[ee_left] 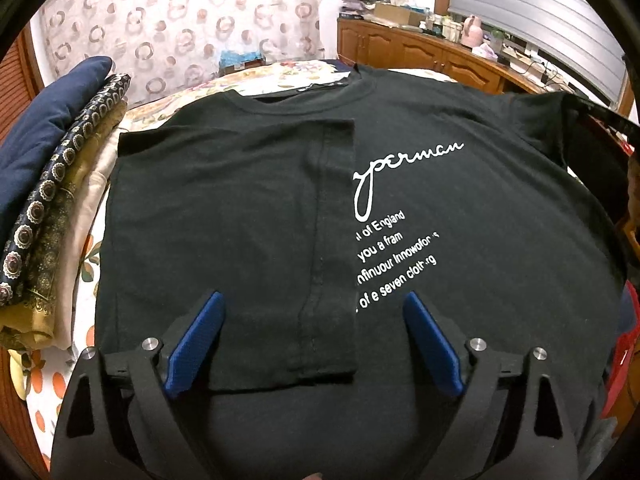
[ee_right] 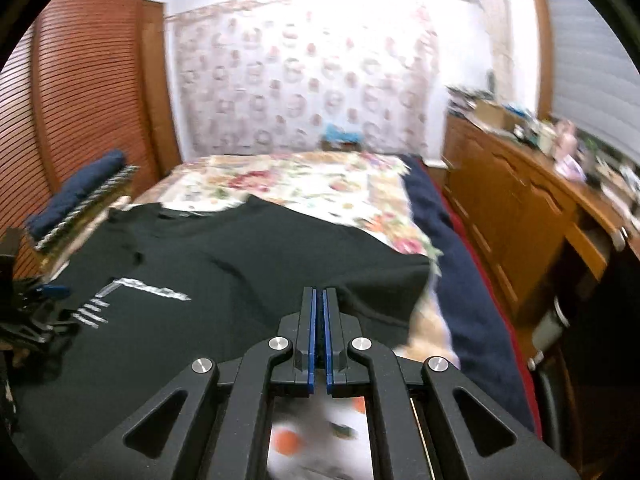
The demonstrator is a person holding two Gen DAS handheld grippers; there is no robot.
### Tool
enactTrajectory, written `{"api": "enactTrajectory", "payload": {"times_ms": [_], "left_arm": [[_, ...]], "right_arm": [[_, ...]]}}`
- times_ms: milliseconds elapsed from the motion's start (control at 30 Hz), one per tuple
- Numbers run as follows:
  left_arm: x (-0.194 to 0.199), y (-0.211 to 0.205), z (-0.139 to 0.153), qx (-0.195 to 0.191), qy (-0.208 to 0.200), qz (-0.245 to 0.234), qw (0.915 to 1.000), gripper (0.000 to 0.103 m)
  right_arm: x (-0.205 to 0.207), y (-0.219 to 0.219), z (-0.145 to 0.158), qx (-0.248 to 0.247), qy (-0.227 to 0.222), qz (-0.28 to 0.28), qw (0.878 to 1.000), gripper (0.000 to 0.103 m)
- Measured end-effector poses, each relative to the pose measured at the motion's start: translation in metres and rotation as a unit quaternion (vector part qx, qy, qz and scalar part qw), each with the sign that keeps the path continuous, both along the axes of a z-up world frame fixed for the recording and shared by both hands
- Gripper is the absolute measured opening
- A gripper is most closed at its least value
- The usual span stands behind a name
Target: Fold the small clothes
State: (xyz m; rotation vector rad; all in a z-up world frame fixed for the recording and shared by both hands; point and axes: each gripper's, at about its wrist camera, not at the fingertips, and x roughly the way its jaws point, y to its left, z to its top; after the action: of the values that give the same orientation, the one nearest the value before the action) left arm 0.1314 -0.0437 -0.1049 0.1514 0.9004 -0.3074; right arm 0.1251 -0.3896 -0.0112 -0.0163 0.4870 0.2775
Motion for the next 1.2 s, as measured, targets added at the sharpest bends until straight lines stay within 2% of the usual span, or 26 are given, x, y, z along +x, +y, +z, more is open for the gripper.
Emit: {"api": "enactTrajectory", "payload": {"times_ms": [33,100,233,433,567,633,700,833,867,933,1033,1200], "left_arm": [[0.000,0.000,0.000,0.000,0.001,-0.001,1.0000,0.094],[0.001,-0.002,-0.002,0.004,0.006,-0.005,1.0000,0.103],[0.001,-0.003,-0.002,0.006,0.006,-0.006,1.0000,0.103],[0.000,-0.003,-0.003,0.007,0.005,-0.006,0.9999,0.103],[0.000,-0.004,-0.002,0.006,0.006,-0.006,0.9999,0.103],[-0.002,-0.004,-0.003,0.006,0.005,-0.006,1.0000,0.103],[0.000,-0.004,-0.002,0.006,0.006,-0.005,0.9999,0.103],[-0.001,-0.004,-0.002,0.006,0.006,-0.006,0.9999,0.103],[-0.001,-0.004,-0.003,0.006,0.005,-0.006,0.9999,0.103],[-0.001,-0.004,-0.002,0.006,0.005,-0.006,1.0000,0.103],[-0.002,-0.004,0.000,0.008,-0.003,-0.002,1.0000,0.103],[-0.017,0.002,0.025,-0.006,-0.064,0.012,0.9979,0.103]], "right_arm": [[-0.001,0.010,0.003,-0.004,-0.006,0.016,1.000,0.003],[-0.004,0.028,0.005,-0.009,-0.013,0.044,0.999,0.003],[-0.007,0.061,-0.003,-0.020,-0.007,0.092,0.996,0.003],[0.001,0.075,-0.035,-0.034,0.035,0.121,0.991,0.003],[0.006,0.072,-0.043,-0.033,0.051,0.120,0.991,0.003],[0.005,0.067,-0.041,-0.032,0.051,0.116,0.991,0.009],[0.002,0.066,-0.035,-0.030,0.052,0.109,0.992,0.028],[-0.020,0.067,-0.015,-0.028,0.034,0.087,0.995,0.039],[-0.023,0.067,-0.011,-0.029,0.029,0.083,0.996,0.045],[-0.023,0.065,-0.007,-0.032,0.019,0.070,0.997,0.047],[-0.014,0.056,-0.007,-0.024,0.030,0.049,0.998,0.047],[0.015,0.045,-0.016,-0.042,0.059,0.012,0.997,0.047]]}}
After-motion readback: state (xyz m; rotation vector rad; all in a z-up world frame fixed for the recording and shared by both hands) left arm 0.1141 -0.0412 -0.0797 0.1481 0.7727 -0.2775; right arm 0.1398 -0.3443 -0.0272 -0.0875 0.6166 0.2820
